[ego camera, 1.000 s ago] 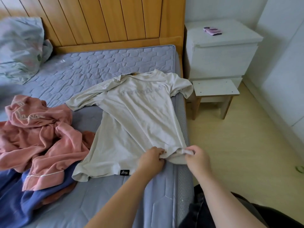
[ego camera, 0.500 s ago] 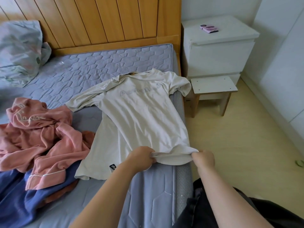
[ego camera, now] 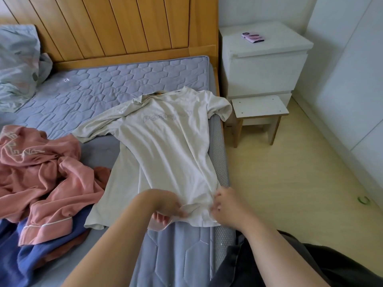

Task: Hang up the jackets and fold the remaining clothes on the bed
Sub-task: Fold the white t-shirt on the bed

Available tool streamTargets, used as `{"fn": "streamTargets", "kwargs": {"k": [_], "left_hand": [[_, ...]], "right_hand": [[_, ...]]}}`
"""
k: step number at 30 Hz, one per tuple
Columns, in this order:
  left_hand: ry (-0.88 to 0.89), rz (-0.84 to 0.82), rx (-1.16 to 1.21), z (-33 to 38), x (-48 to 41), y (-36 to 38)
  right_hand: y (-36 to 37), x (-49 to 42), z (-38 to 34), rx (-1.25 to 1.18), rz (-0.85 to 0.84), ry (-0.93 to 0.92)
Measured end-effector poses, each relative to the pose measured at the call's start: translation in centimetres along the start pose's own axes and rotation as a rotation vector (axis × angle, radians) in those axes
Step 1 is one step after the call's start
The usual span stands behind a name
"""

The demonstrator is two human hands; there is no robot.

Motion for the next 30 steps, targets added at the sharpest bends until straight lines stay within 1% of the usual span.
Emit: {"fn": "streamTargets", "kwargs": {"k": [2, 3, 4, 5, 6, 8, 9, 10, 11, 12, 13, 15, 16, 17, 19, 20, 21, 22, 24, 25, 26, 28, 30], "left_hand": [[0.072, 0.193, 0.079, 1.7, -0.5, -2.1], [0.126, 0.315, 0.137, 2.6, -0.9, -3.1], [0.176, 0.422, 0.181, 3.6, -1.0, -3.9], [0.214, 0.495, 0.225, 4.3, -1.3, -4.2], [0.24, 0.524, 0.28, 5.0, -1.7, -4.1], [0.265, 0.503, 0.363, 6.0, -2.6, -3.3], [0.271, 0.472, 0.371, 6.3, -3.2, -2.7], [0.274, 0.437, 0.362, 6.4, -3.7, -1.9], [0.276, 0.419, 0.353, 6.3, -4.2, -1.4], [0.28, 0.419, 0.364, 6.0, -4.7, -1.0], [0.289, 0.437, 0.384, 5.8, -4.9, -0.8], [0.313, 0.483, 0.385, 5.4, -5.1, -0.8], [0.33, 0.484, 0.353, 5.3, -5.1, -0.9], [0.349, 0.468, 0.314, 5.4, -5.2, -0.9], [0.375, 0.416, 0.299, 5.3, -5.2, -1.1], [0.384, 0.381, 0.333, 5.2, -5.1, -1.2], [0.387, 0.347, 0.373, 5.0, -5.2, -1.3], [0.385, 0.316, 0.405, 4.8, -5.1, -1.5], [0.373, 0.25, 0.437, 4.4, -5.1, -1.5], [0.367, 0.222, 0.437, 4.2, -5.1, -1.6], [0.357, 0.2, 0.431, 4.2, -5.1, -1.7], [0.34, 0.158, 0.427, 4.3, -5.2, -1.9], [0.33, 0.112, 0.391, 4.6, -5.3, -2.0]], "right_hand": [[-1.4, -0.4, 0.4, -0.217, 0.177, 0.045], [-2.1, -0.5, 0.8, -0.274, 0.265, 0.09], [-2.5, -0.6, 1.4, -0.318, 0.315, 0.147], [-2.5, -0.7, 1.9, -0.363, 0.325, 0.205], [-2.0, -0.9, 2.4, -0.416, 0.282, 0.267], [-0.3, -1.6, 3.1, -0.5, 0.137, 0.353], [0.2, -1.9, 3.3, -0.513, 0.096, 0.363], [0.4, -2.1, 3.3, -0.505, 0.086, 0.364], [0.1, -2.2, 3.2, -0.491, 0.111, 0.364], [-0.4, -2.2, 3.3, -0.487, 0.175, 0.373], [-1.2, -2.0, 3.5, -0.494, 0.275, 0.407], [-2.9, -0.9, 4.7, -0.514, 0.512, 0.533], [-3.3, -0.5, 5.3, -0.483, 0.565, 0.587], [-3.4, -0.5, 5.7, -0.398, 0.544, 0.613], [-2.6, -0.9, 5.5, -0.221, 0.385, 0.608], [-2.4, -1.2, 5.2, -0.218, 0.364, 0.579], [-2.3, -1.5, 4.7, -0.266, 0.377, 0.531], [-2.1, -1.8, 4.0, -0.372, 0.387, 0.472], [-1.2, -2.6, 2.8, -0.564, 0.307, 0.393], [-0.8, -2.9, 2.6, -0.577, 0.26, 0.39], [-0.5, -3.0, 2.7, -0.559, 0.255, 0.399], [-0.9, -3.1, 3.7, -0.516, 0.347, 0.454], [-1.1, -3.1, 3.5, -0.554, 0.347, 0.451]]}}
Point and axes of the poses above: each hand's wrist, its own x-axis away from the middle knuckle, its own y-axis out of the palm, z = x × y, the point moved 7 cm from there along -x, towards the middle knuckle, and after that the axes turned 15 degrees about x, right-handed, at the moved point
